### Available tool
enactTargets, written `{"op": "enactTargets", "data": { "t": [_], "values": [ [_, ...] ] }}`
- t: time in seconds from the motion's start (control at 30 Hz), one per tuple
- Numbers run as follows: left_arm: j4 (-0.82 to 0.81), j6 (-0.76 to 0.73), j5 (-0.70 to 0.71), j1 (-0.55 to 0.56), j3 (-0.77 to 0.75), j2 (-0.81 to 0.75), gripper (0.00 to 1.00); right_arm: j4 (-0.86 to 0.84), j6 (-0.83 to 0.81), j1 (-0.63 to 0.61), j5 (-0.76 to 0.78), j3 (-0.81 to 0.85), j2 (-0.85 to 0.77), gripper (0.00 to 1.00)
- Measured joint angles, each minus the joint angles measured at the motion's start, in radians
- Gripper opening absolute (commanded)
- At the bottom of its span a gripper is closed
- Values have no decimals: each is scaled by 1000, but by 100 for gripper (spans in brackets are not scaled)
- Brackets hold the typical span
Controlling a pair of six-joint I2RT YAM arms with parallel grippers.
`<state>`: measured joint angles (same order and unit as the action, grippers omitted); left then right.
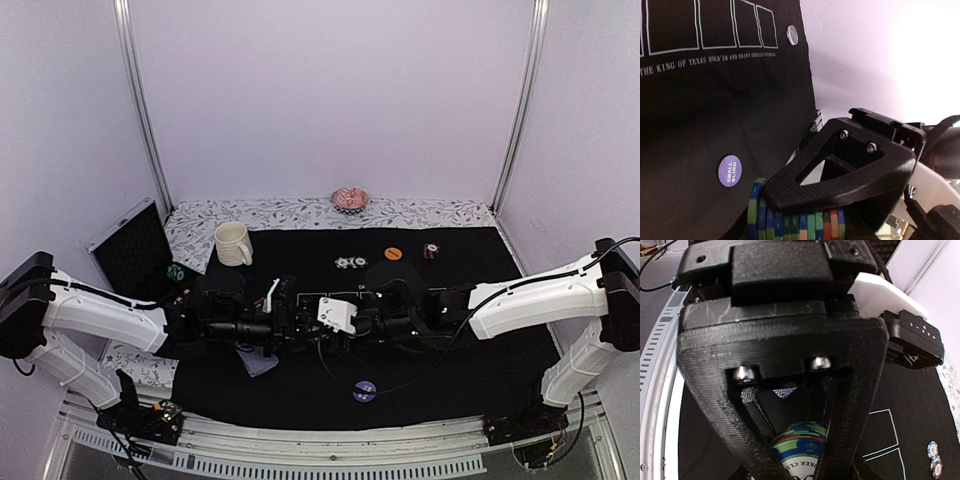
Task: Distribute texas hold em gaming equipment
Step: Place the poker chips pile at the small blind area.
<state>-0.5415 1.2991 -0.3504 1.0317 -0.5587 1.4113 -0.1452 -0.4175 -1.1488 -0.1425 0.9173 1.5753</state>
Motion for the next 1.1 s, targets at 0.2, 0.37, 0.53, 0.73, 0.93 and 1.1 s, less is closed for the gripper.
{"op": "enactTargets", "data": {
  "t": [0.2,0.37,0.53,0.73,0.93,1.1],
  "values": [
    [-58,16,-87,14,55,79,19,19,109,-75,69,-29,49,2],
    [-151,39,-138,34,53,231,21,37,222,-101,88,-68,87,2],
    [-296,80,-198,48,32,412,32,46,312,-113,88,-111,117,2],
    [-298,58,-187,55,32,421,67,13,382,-116,82,-138,121,2],
    [-135,-50,-146,54,42,347,79,67,433,-100,78,-168,135,2],
    [-39,-102,-109,50,35,294,84,57,440,-99,77,-167,132,2]
  ]
}}
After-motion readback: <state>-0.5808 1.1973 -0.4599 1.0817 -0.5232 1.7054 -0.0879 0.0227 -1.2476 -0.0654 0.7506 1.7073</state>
